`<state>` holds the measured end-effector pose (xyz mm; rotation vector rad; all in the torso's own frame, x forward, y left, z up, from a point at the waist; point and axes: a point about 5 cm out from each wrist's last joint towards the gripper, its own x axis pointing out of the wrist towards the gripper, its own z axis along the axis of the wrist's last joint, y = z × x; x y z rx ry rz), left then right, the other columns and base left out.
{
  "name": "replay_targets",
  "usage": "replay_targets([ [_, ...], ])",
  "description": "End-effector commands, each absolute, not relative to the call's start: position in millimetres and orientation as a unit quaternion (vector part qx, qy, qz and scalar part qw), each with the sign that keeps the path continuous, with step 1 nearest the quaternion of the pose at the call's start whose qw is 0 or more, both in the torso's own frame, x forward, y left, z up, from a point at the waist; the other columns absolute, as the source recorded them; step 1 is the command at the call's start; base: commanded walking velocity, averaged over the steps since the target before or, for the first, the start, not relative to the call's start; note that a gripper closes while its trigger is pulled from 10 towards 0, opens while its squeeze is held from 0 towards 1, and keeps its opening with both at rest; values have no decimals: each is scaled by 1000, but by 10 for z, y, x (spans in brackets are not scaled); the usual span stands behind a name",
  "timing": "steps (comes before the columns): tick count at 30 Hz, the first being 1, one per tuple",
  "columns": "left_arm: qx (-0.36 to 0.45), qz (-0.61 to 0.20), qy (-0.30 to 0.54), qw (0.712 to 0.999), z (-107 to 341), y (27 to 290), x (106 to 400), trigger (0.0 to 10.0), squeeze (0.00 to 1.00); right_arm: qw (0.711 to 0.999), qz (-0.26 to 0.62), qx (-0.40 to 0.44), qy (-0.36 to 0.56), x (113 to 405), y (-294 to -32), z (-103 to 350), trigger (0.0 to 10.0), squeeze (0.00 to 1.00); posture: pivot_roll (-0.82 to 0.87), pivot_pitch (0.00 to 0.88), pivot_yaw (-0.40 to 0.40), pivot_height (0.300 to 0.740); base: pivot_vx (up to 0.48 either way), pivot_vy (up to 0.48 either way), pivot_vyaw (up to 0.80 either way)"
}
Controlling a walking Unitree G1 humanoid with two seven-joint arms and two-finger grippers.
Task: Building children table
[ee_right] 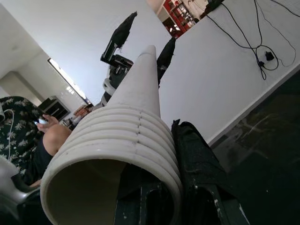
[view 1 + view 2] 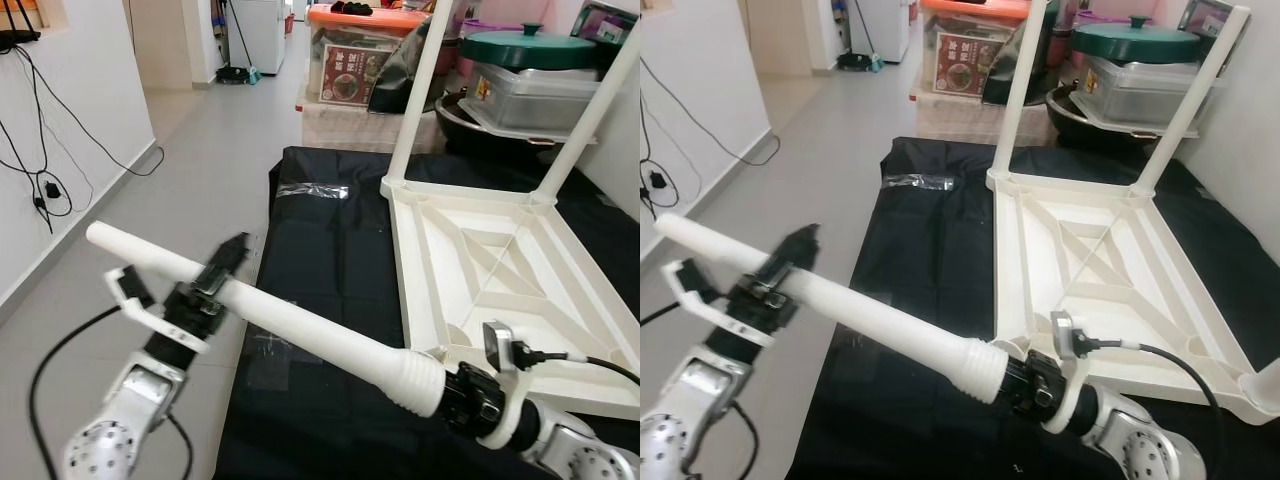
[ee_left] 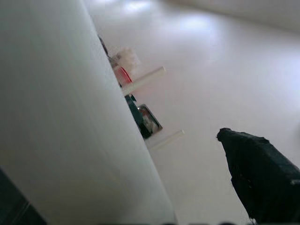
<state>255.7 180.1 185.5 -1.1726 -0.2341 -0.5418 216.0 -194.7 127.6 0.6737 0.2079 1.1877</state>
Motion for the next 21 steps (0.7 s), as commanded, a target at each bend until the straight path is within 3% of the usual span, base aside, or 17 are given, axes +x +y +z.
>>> replay_targets([
  [1, -550, -246, -119, 789, 1880, 1845, 2577, 10000, 0, 757, 567, 310, 98, 2123, -1939, 1297, 0, 0, -46, 0, -90, 740, 0, 0, 0],
  [7, -545, -238, -122, 795, 1862, 1947, 2583, 10000, 0, 748, 585, 296, 106, 2088, -1957, 1315, 0, 0, -49, 0, -90, 740, 0, 0, 0],
  [8, -545, -241, -122, 794, 1860, 1943, 2578, 1961, 0, 745, 590, 293, 108, 2075, -1949, 1317, 0, 0, -49, 0, -90, 740, 0, 0, 0],
  [12, -545, -243, -122, 793, 1861, 1939, 2575, 1961, 0, 743, 593, 292, 109, 2067, -1945, 1319, 0, 0, -49, 0, -90, 740, 0, 0, 0],
  [13, -546, -245, -127, 791, 1867, 1937, 2571, 0, 0, 742, 594, 291, 110, 2063, -1944, 1313, 0, 0, -49, 0, -91, 740, 0, 0, 0],
  [21, -547, -254, -130, 787, 1873, 1929, 2562, 0, 0, 747, 591, 283, 116, 2082, -1951, 1289, 0, 0, -50, 0, -90, 740, 0, 0, 0],
])
